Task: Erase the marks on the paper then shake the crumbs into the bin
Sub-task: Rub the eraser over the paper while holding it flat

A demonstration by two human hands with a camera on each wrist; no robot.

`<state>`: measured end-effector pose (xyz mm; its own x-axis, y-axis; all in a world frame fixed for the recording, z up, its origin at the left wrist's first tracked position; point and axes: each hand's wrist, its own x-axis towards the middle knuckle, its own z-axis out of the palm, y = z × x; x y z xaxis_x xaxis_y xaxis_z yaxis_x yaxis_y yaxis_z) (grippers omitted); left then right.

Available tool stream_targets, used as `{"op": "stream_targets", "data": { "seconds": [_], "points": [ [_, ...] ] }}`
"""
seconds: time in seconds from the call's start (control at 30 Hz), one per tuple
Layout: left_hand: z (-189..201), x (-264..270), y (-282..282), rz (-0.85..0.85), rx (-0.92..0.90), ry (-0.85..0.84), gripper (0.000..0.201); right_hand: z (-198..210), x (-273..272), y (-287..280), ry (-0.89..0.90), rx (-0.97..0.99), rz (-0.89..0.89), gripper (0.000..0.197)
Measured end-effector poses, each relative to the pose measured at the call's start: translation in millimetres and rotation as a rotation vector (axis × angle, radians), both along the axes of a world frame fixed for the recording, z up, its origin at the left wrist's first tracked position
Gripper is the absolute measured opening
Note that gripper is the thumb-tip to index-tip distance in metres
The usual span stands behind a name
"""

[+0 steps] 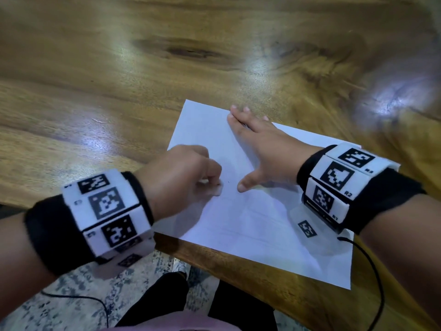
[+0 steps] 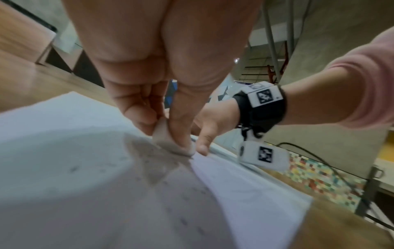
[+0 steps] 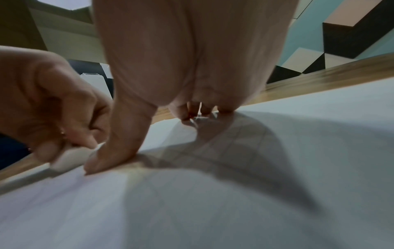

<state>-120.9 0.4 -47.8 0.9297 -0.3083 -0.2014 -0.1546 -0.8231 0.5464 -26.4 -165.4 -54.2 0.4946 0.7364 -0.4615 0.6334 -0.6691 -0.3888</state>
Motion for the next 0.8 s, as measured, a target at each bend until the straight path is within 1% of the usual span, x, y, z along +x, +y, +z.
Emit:
{"op": "stream_targets", "data": {
  "seconds": [0.07,0.13,0.17,0.2,0.23,0.27,0.3,0.37,0.4,0.43,0.5,0.53,0.6,0.7,0.73,0.8],
  "points": [
    [2,-16,-2,-0.083,-0.018,0.074,0.014,0,0,0,0.004,-0.001,0.0,0.125],
    [1,-35,-1,-0.148,-0.023,0.211,0.006,0,1,-1,0.009,0.007,-0.006,0.124],
    [0,-38,-1,-0.149,-0.025,0.238,0.01,0,0,-1,0.009,0.008,-0.009,0.124],
    [-1,-35,0,-0.141,-0.026,0.231,0.014,0,0,-1,0.007,0.008,-0.01,0.125],
    [1,-28,0,-0.113,-0.032,0.193,0.013,-1,-1,0,0.004,0.007,-0.009,0.125],
    [1,-19,0,-0.077,-0.028,0.131,0.006,-1,0,0,0.0,0.005,-0.008,0.125],
    [1,-11,1,-0.04,-0.016,0.082,0.005,0,0,0,-0.002,0.001,-0.005,0.125],
    [0,-8,3,-0.019,-0.007,0.04,0.019,-1,0,1,-0.002,-0.005,-0.001,0.126],
    [0,-12,3,-0.039,-0.019,0.056,0.021,0,0,1,-0.003,-0.005,0.001,0.125],
    [1,-21,2,-0.073,-0.036,0.109,0.019,0,0,0,-0.001,-0.004,0.0,0.125],
    [-2,-39,3,-0.125,-0.038,0.216,0.004,0,0,0,-0.003,0.003,-0.001,0.125],
    [-3,-42,4,-0.135,-0.037,0.233,0.004,0,0,-1,-0.002,0.005,-0.003,0.125],
    [-2,-35,6,-0.092,-0.067,0.192,0.003,0,-1,0,-0.002,0.007,-0.002,0.124],
    [-3,-22,10,0.013,-0.083,0.072,0.014,0,-1,0,-0.003,0.008,-0.003,0.125],
    [-3,-23,10,0.007,-0.073,0.068,0.013,0,-1,0,0.0,0.008,-0.004,0.125],
    [-1,-35,5,-0.05,-0.069,0.165,0.007,0,0,0,0.004,0.007,-0.001,0.124]
  ]
}}
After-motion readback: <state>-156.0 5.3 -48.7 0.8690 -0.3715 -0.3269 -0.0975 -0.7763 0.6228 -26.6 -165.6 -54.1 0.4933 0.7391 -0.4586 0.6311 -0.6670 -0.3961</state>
